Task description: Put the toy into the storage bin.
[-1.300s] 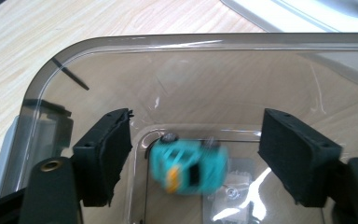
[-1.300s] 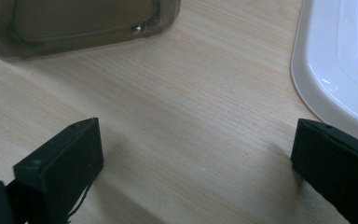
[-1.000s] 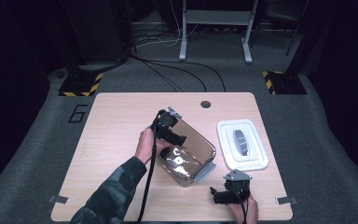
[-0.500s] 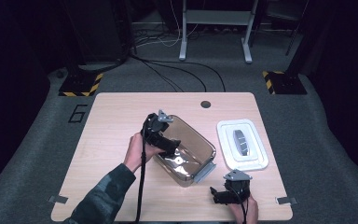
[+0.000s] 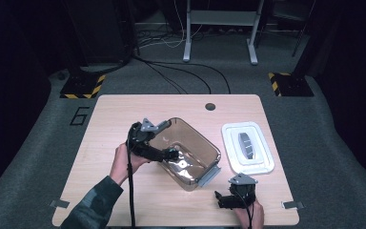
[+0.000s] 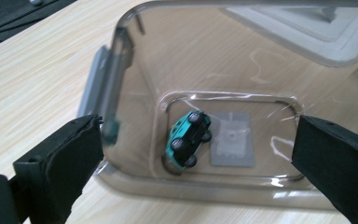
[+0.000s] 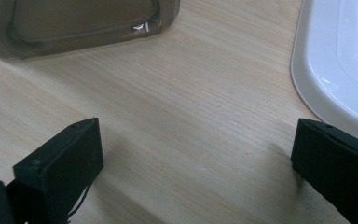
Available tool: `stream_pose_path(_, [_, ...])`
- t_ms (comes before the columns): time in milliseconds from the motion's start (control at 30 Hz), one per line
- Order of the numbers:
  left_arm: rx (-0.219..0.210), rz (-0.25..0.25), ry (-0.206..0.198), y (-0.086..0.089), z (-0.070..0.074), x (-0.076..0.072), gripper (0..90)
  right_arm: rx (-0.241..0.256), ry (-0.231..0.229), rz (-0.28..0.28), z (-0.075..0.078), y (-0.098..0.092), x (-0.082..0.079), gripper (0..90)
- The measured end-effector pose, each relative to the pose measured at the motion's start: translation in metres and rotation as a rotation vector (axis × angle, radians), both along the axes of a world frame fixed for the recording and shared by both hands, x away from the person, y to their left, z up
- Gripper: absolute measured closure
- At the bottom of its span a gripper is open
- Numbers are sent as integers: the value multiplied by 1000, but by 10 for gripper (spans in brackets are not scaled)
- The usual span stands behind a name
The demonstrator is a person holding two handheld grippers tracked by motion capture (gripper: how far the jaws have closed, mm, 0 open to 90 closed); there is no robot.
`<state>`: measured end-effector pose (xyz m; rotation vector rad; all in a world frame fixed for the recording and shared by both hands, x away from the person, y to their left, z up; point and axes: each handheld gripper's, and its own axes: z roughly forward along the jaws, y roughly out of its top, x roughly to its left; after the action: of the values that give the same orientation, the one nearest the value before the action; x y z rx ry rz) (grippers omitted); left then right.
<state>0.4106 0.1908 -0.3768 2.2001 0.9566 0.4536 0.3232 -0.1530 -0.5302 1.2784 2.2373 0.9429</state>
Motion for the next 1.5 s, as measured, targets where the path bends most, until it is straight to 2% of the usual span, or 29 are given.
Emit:
stream_pose_path(200, [0, 38, -22, 21, -6, -6, 0, 0, 0, -1, 0, 0, 0, 16])
stream_pose_path(367, [-22, 84, -9, 40, -11, -10, 0, 1, 0, -1, 0, 0, 0, 16])
stream_pose_path(433, [-16, 94, 1, 49, -14, -10, 0, 1, 0, 0, 0, 0, 0, 16])
stream_pose_path(567, [-35, 127, 9, 62, -22, -11, 0, 1, -1, 1, 0, 0, 0, 16])
stream_pose_path(733, [-90, 177, 19, 77, -35, -11, 0, 1, 0, 1, 0, 0, 0, 16])
stream_pose_path(767, [-108, 191, 26, 80, -39, -11, 0, 0, -1, 1, 0, 0, 0, 16])
stream_pose_path(867, [-110, 221, 46, 89, -51, -10, 0, 1, -1, 1, 0, 0, 0, 16])
stream_pose_path(900, [-96, 232, 56, 91, -55, -9, 0, 0, -1, 1, 0, 0, 0, 16])
stream_pose_path(967, [-95, 247, 74, 96, -65, -8, 0, 0, -1, 1, 0, 0, 0, 16])
stream_pose_path(1100, [-64, 301, 106, 107, -91, -2, 0, 0, -1, 1, 0, 0, 0, 16])
stream_pose_path(1167, [-56, 311, 126, 112, -103, -1, 0, 0, -1, 1, 0, 0, 0, 16])
stream_pose_path(1233, [-66, 315, 128, 116, -113, -1, 0, 0, -1, 1, 0, 0, 0, 15])
stream_pose_path(1333, [-54, 332, 132, 120, -130, -1, 0, 0, 0, 0, 0, 0, 0, 15])
stream_pose_path(1433, [-69, 335, 149, 124, -138, -1, 0, 1, 0, 1, 0, 0, 0, 15])
stream_pose_path(1500, [-52, 350, 138, 124, -143, -1, 0, 0, 1, 2, 0, 0, 0, 15])
